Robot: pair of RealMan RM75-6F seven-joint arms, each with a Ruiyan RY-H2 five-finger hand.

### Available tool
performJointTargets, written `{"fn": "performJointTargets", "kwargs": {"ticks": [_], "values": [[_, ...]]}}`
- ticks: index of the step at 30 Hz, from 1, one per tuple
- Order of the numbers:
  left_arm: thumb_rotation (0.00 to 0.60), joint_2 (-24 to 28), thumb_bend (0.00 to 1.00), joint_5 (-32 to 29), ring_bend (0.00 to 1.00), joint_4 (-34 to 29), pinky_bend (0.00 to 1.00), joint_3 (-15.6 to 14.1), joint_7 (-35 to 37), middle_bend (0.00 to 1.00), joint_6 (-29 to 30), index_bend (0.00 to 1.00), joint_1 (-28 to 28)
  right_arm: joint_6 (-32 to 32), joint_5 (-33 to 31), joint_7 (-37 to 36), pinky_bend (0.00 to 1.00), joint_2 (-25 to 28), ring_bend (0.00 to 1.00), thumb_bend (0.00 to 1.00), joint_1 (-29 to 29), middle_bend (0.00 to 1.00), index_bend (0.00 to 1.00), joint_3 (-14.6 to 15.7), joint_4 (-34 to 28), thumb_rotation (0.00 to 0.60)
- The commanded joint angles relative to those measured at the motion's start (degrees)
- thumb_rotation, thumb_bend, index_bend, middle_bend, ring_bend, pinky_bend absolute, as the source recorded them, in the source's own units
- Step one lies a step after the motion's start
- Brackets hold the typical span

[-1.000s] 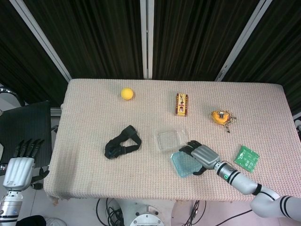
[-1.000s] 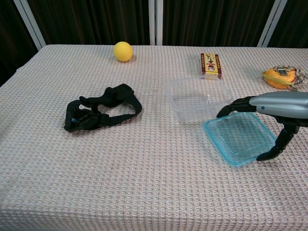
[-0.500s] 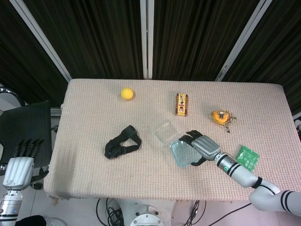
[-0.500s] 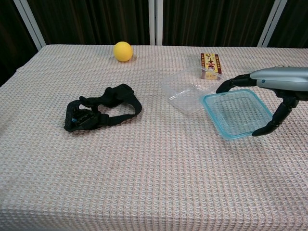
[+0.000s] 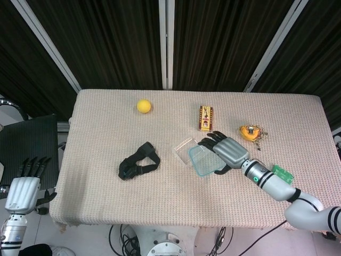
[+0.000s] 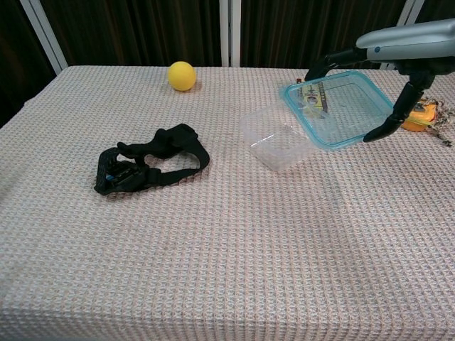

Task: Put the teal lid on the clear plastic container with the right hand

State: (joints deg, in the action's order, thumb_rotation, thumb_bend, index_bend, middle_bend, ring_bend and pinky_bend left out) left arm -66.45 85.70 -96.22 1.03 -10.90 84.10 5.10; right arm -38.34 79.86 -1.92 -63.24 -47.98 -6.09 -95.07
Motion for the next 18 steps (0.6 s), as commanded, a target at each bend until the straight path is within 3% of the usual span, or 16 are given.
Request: {"fn": "performJointTargets", "kwargs": {"ticks": [1, 8, 18], "values": [[0.6, 0.11, 0.0, -0.63, 0.03, -0.44, 0.0, 0.11, -0.43, 0.09, -0.27, 0.1, -0.03, 7.01, -4.53, 4.01, 0.0, -3.87, 0.0, 0.3, -6.08, 0.29, 0.2, -2.24, 6.08, 0.6], [0.6, 0.43, 0.0, -2.03, 0.03, -2.27, 0.0, 0.56, -2.24, 0.09, -0.65, 0.1, 0.1, 10.59, -1.05, 2.66, 0.0, -9.17, 0.0, 0.31, -10.3, 0.29, 0.2, -1.89, 13.85, 0.6], [0.6, 1.01, 0.0, -3.4, 0.03, -4.75, 0.0, 1.08, -4.7, 0.09, -0.91, 0.1, 0.37, 9.0, 8.21, -10.9, 0.0, -13.91, 0.0, 0.31, -12.57, 0.28, 0.2, 0.51, 21.59, 0.6]]}}
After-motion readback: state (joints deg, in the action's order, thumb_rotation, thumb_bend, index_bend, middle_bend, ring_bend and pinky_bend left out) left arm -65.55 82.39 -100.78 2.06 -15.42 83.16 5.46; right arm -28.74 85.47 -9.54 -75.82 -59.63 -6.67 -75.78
